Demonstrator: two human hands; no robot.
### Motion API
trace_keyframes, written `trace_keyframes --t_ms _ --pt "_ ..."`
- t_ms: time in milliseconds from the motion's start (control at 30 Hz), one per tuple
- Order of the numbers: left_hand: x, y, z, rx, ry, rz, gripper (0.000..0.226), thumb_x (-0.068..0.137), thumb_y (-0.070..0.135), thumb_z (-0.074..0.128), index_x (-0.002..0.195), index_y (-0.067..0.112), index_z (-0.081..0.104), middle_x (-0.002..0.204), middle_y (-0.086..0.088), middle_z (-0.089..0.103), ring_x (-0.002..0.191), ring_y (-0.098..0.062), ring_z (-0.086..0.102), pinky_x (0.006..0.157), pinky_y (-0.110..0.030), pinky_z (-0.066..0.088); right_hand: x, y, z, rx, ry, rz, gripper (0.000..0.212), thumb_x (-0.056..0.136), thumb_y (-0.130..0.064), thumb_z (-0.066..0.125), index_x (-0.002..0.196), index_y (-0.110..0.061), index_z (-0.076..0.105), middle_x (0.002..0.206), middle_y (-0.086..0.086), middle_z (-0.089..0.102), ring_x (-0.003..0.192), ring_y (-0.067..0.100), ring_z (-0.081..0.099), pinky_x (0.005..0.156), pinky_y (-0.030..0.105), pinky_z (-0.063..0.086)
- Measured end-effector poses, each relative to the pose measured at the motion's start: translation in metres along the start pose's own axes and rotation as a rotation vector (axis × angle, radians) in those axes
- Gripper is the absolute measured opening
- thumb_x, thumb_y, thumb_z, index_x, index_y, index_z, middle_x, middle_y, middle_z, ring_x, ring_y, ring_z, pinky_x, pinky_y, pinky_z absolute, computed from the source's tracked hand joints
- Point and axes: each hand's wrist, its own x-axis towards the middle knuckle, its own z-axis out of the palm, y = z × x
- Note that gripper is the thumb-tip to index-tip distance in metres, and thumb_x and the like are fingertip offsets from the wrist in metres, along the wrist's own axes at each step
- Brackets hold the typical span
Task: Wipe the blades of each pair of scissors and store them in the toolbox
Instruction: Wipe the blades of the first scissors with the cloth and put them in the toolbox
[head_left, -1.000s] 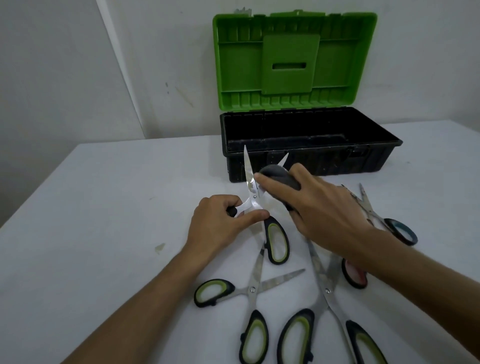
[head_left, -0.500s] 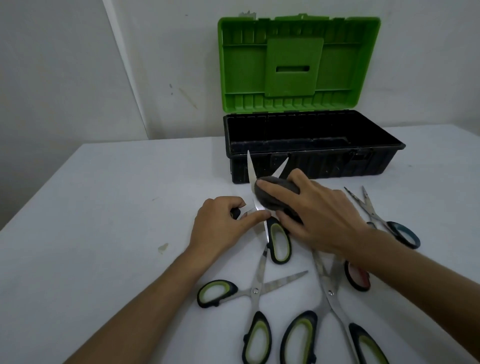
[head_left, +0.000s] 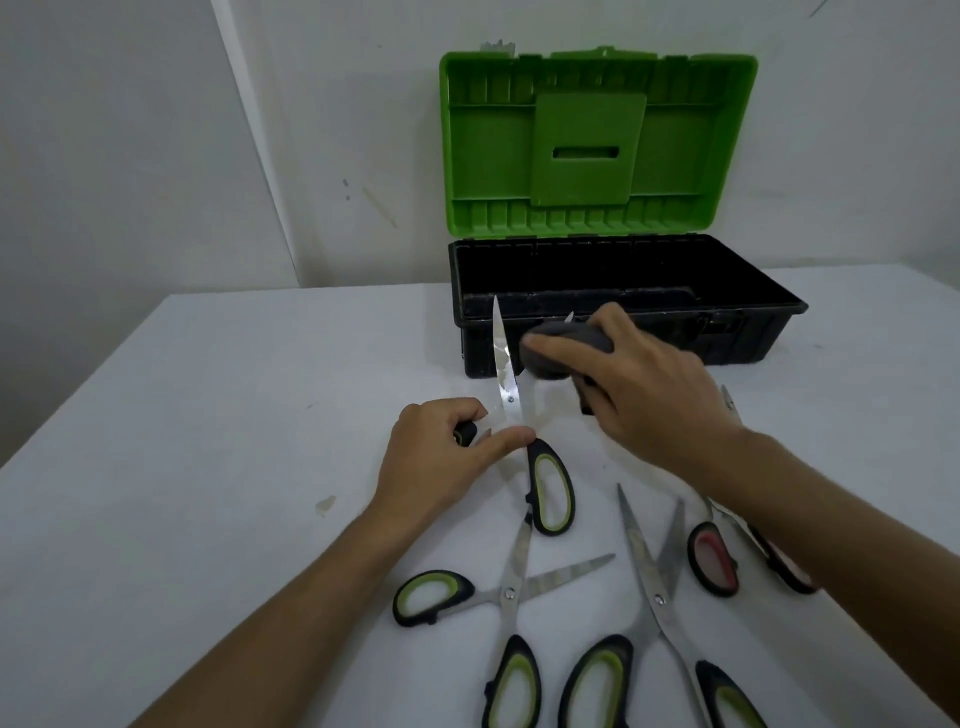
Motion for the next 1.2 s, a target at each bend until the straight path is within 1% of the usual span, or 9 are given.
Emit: trace_keyframes --t_ms 100,233,433,533,700,800,900,1067,1200 --pt "0.0 -0.001 0.001 -0.032 -0.014 -0.034 0.067 0.069 0.06 0.076 0.053 0.02 0.025 0.053 0.002 0.024 0.052 -0.012 0.021 0.052 -0.03 0.023 0.006 0.001 -0.011 0.004 0.043 0.066 0.058 0.093 -0.023 0.06 0.146 -0.04 0.041 0.112 0.007 0.044 0.072 0.024 0.056 0.049 0.037 0.051" --pt "0.002 -0.001 0.002 -0.001 -0.016 -0.045 0.068 0.066 0.065 0.074 0.054 0.018 0.027 0.051 0.003 0.024 0.051 -0.012 0.021 0.051 -0.029 0.022 -0.018 -0.018 0.001 0.023 -0.078 -0.215 0.068 0.085 -0.019 0.068 0.144 -0.04 0.041 0.106 0.005 0.049 0.068 0.016 0.051 0.042 0.027 0.041" --pt "0.0 0.003 -0.003 -0.001 -0.023 -0.069 0.07 0.065 0.065 0.076 0.054 0.015 0.028 0.052 0.003 0.024 0.052 -0.012 0.021 0.051 -0.026 0.02 0.008 0.006 -0.02 -0.068 -0.014 0.076 0.06 0.096 -0.031 0.054 0.149 -0.045 0.03 0.116 0.004 0.039 0.076 0.023 0.057 0.053 0.04 0.053" --pt "0.006 0.004 -0.015 0.068 -0.137 -0.091 0.071 0.065 0.066 0.076 0.055 0.01 0.035 0.053 0.002 0.027 0.051 -0.012 0.023 0.05 -0.024 0.021 0.001 0.003 -0.034 -0.045 0.037 0.076 0.061 0.095 -0.037 0.05 0.152 -0.035 0.03 0.113 0.002 0.039 0.067 0.021 0.051 0.044 0.03 0.042" --pt "0.02 0.025 -0.034 0.236 -0.239 -0.082 0.066 0.063 0.069 0.075 0.05 0.017 0.037 0.046 0.007 0.029 0.046 -0.013 0.028 0.052 -0.029 0.024 -0.015 -0.03 -0.042 -0.036 -0.047 -0.132 0.053 0.098 -0.044 0.03 0.15 -0.034 0.035 0.109 0.0 0.042 0.068 0.007 0.039 0.047 0.011 0.018" --pt "0.019 0.039 -0.038 0.372 -0.227 -0.01 0.057 0.064 0.068 0.076 0.052 0.02 0.048 0.047 0.006 0.038 0.046 -0.014 0.036 0.049 -0.028 0.027 -0.013 -0.032 -0.035 -0.069 -0.077 -0.189 0.043 0.099 -0.041 0.041 0.142 -0.038 0.043 0.11 0.005 0.047 0.074 0.019 0.055 0.04 0.023 0.033" --pt "0.019 0.044 -0.044 0.408 -0.198 0.065 0.061 0.066 0.067 0.075 0.048 0.023 0.038 0.046 0.006 0.034 0.045 -0.012 0.033 0.048 -0.028 0.025 -0.002 -0.024 -0.034 -0.118 -0.014 -0.129 0.049 0.096 -0.038 0.051 0.144 -0.042 0.04 0.112 0.007 0.048 0.079 0.023 0.058 0.044 0.027 0.034" --pt "0.02 0.035 -0.046 0.421 -0.374 -0.003 0.067 0.064 0.068 0.076 0.049 0.02 0.032 0.049 0.006 0.031 0.045 -0.013 0.027 0.05 -0.026 0.023 0.014 -0.011 -0.031 -0.15 -0.037 0.058 0.05 0.103 -0.042 0.039 0.15 -0.049 0.023 0.12 0.001 0.04 0.093 0.022 0.056 0.06 0.033 0.039" --pt "0.017 0.028 -0.05 0.419 -0.392 -0.074 0.065 0.062 0.069 0.077 0.049 0.02 0.037 0.052 0.005 0.034 0.048 -0.013 0.029 0.052 -0.027 0.026 0.0 -0.015 -0.046 0.02 0.071 0.058 0.062 0.092 -0.044 0.061 0.148 -0.037 0.036 0.11 -0.002 0.06 0.08 0.025 0.065 0.058 0.034 0.047"
